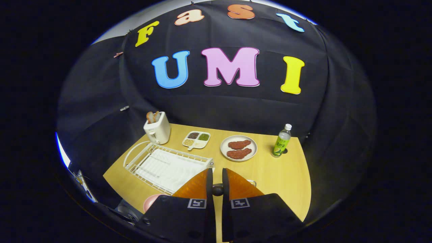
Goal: Take the plate from the dish rack, then take the spoon from the basket and place it into the plate.
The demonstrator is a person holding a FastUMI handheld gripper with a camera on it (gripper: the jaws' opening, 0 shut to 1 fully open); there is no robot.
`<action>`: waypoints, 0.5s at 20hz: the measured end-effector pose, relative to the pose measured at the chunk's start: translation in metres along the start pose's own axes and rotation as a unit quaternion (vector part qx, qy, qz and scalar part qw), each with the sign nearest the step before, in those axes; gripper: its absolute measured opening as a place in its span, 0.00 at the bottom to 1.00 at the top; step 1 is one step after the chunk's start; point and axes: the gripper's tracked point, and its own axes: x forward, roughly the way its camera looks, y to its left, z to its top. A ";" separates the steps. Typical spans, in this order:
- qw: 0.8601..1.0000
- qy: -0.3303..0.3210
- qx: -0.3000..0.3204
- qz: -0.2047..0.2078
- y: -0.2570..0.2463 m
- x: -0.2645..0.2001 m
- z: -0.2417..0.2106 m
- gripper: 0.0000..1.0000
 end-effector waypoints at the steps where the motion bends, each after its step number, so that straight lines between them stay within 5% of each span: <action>1: 1.000 0.004 0.002 0.021 0.018 -0.004 -0.004 0.11; 10: 0.989 0.074 0.000 0.131 0.142 0.007 -0.094 0.11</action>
